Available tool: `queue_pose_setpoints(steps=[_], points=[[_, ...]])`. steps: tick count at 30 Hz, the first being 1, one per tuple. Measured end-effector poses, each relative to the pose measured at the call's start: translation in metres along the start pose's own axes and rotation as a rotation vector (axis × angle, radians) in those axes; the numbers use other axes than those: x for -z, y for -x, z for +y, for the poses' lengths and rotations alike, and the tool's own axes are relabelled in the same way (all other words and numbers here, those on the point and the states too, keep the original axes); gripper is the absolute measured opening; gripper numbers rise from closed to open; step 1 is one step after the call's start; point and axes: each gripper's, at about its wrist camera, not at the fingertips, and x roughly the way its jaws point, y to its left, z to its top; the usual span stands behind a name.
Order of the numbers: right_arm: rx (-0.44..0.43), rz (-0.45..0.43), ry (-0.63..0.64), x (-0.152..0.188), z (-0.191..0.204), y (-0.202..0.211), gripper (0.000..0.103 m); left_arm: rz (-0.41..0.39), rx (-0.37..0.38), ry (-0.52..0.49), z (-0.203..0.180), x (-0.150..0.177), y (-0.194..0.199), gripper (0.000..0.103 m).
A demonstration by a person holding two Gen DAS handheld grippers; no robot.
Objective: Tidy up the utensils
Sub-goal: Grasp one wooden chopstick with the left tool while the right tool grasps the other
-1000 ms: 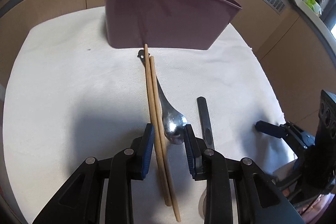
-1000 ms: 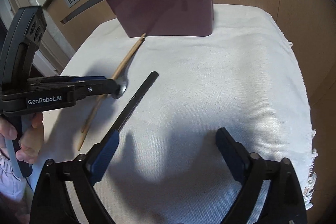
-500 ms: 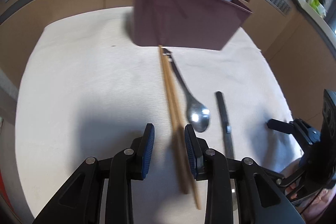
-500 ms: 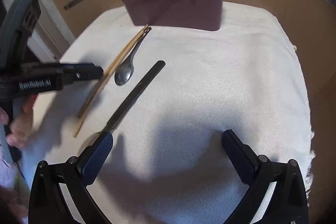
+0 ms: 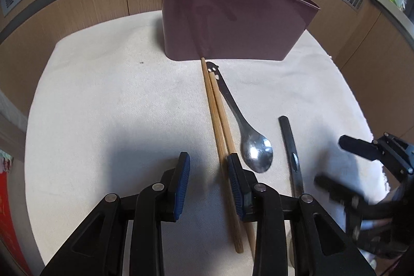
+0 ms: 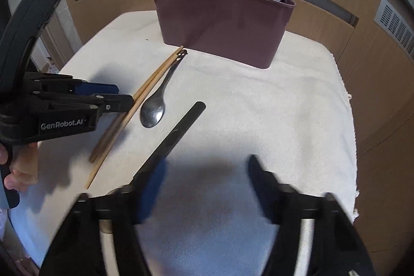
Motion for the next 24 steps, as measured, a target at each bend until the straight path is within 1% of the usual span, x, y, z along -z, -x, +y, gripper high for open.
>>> queue_pose_setpoints(steps=[2, 3, 4, 5, 6, 8, 10, 11, 14, 16, 21, 24], points=[[-0.009, 0.007, 0.0, -0.007, 0.002, -0.003, 0.043, -0.009, -0.028, -0.028, -0.001, 0.0, 0.001, 0.035], [-0.013, 0.003, 0.002, -0.009, 0.005, -0.002, 0.042, -0.017, -0.055, -0.043, 0.0, 0.001, 0.002, 0.035], [-0.018, -0.003, 0.008, -0.012, 0.008, -0.001, 0.039, -0.028, -0.122, -0.064, 0.002, 0.003, 0.004, 0.035], [-0.03, -0.015, 0.016, -0.015, 0.012, 0.001, 0.036, -0.036, -0.145, -0.071, 0.005, 0.004, 0.005, 0.036], [-0.047, -0.027, 0.022, -0.018, 0.016, 0.003, 0.035, -0.039, -0.147, -0.065, 0.009, 0.004, 0.006, 0.037], [-0.095, -0.034, 0.026, -0.027, 0.023, 0.002, 0.026, -0.035, -0.149, -0.024, 0.024, 0.006, 0.009, 0.038], [-0.158, -0.018, 0.013, -0.037, 0.028, -0.004, 0.018, -0.041, -0.152, 0.01, 0.034, 0.007, 0.013, 0.038], [-0.192, -0.004, -0.002, -0.042, 0.03, -0.011, 0.015, -0.046, -0.132, 0.033, 0.041, 0.009, 0.016, 0.038], [-0.254, 0.041, -0.06, -0.057, 0.035, -0.033, 0.013, -0.056, -0.081, 0.092, 0.057, 0.014, 0.025, 0.038], [-0.28, 0.054, -0.093, -0.064, 0.038, -0.044, 0.013, -0.066, -0.079, 0.105, 0.063, 0.019, 0.031, 0.038], [-0.172, 0.096, -0.105, -0.079, 0.052, -0.064, 0.012, -0.081, -0.097, 0.106, 0.064, 0.023, 0.037, 0.038], [-0.083, 0.094, -0.058, -0.087, 0.066, -0.068, 0.011, -0.076, -0.095, 0.113, 0.067, 0.025, 0.04, 0.038]])
